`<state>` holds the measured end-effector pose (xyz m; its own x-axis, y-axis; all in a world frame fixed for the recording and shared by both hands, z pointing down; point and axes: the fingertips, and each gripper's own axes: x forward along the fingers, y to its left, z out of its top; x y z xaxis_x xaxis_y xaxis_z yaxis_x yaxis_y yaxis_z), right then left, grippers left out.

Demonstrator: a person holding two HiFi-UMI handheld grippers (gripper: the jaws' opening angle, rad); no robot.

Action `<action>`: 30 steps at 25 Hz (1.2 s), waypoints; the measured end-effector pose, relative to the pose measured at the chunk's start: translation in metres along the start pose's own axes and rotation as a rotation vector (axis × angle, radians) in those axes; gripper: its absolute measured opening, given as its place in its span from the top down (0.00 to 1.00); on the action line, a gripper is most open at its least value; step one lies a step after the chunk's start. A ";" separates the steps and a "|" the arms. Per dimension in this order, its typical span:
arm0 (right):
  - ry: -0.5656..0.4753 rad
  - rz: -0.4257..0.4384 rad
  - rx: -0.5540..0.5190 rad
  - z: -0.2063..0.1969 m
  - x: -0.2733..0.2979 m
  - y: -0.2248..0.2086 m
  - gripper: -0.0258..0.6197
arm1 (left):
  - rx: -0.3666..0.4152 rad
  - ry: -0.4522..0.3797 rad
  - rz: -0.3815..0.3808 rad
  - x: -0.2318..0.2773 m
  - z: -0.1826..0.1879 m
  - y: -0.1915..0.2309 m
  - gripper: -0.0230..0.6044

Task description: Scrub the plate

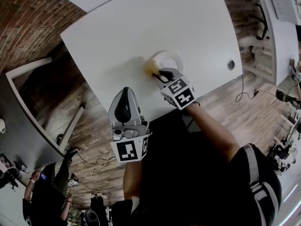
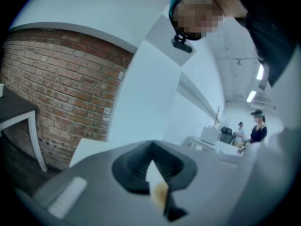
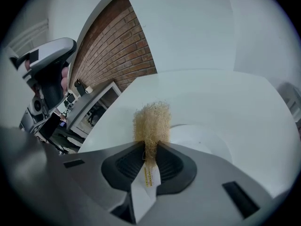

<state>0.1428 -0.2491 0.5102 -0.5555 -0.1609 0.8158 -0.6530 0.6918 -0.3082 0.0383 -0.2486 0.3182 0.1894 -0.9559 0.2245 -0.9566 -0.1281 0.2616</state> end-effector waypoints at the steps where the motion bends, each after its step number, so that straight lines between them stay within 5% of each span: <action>1: -0.007 -0.001 -0.004 0.002 -0.002 0.001 0.87 | 0.002 -0.005 -0.002 -0.001 0.002 -0.001 0.96; 30: -0.329 -0.104 -0.045 0.039 -0.123 0.085 0.87 | 0.075 -0.111 -0.147 -0.092 0.049 -0.051 0.96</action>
<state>0.1354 -0.1978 0.3642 -0.6279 -0.4459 0.6378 -0.6958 0.6888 -0.2034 0.0587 -0.1672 0.2388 0.3068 -0.9482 0.0828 -0.9349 -0.2839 0.2127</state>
